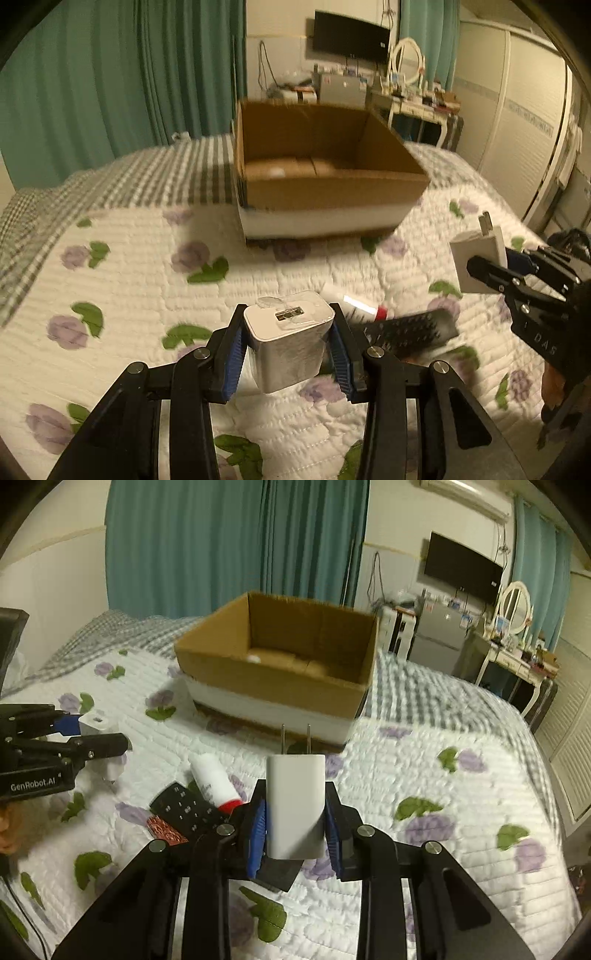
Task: Organize rigid objects
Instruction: 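Lift both chargers and carry them over the cardboard box, then open both grippers to drop the chargers into the box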
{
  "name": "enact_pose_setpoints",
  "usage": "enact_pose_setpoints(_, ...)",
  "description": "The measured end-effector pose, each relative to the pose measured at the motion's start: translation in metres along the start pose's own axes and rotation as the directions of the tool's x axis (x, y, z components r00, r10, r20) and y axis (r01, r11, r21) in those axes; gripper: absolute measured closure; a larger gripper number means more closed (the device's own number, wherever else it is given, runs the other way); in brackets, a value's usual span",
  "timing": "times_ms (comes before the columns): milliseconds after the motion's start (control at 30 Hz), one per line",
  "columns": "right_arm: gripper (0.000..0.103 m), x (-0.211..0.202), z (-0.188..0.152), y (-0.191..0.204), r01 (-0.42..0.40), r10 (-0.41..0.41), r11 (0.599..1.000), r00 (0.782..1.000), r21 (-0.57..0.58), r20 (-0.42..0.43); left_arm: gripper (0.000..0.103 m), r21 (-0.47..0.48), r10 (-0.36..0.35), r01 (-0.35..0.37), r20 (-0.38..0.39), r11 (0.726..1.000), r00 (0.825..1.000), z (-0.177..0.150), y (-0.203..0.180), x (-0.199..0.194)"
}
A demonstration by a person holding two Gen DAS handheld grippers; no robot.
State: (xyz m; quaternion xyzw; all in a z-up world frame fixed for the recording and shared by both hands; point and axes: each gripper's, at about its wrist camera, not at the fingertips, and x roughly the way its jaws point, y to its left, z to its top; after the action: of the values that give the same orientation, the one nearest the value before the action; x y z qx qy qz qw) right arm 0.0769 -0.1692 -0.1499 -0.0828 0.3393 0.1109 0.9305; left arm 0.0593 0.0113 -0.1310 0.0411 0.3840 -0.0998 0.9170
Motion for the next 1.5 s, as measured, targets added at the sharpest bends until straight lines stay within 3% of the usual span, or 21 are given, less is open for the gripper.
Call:
enact_pose_setpoints(267, 0.076, -0.027, 0.024, -0.005, 0.002, -0.003, 1.000, 0.997, 0.008, 0.076, 0.061, -0.016, -0.001, 0.003, 0.108, 1.000, 0.994, 0.027, -0.002, -0.032)
enact_pose_setpoints(567, 0.076, -0.054, 0.056, -0.015, -0.009, 0.004, 1.000, 0.986, 0.029, 0.165, 0.061, -0.036, -0.029, 0.038, 0.224, 0.999, 0.974, 0.069, -0.005, -0.059)
enact_pose_setpoints(967, 0.076, -0.088, 0.121, -0.032, -0.008, -0.004, 0.999, 0.945, 0.036, 0.328, 0.061, -0.051, -0.055, 0.077, 0.345, 0.996, 0.937, 0.129, -0.009, -0.082)
enact_pose_setpoints(1300, 0.076, -0.079, 0.174, -0.037, -0.017, 0.015, 1.000, 0.912, -0.001, 0.409, 0.061, -0.048, -0.060, 0.085, 0.390, 0.995, 0.919, 0.181, -0.006, -0.057)
enact_pose_setpoints(1500, 0.076, -0.045, 0.191, -0.041, -0.019, 0.020, 1.000, 0.924, -0.008, 0.382, 0.061, -0.049, -0.052, 0.077, 0.380, 0.996, 0.924, 0.203, -0.001, -0.020)
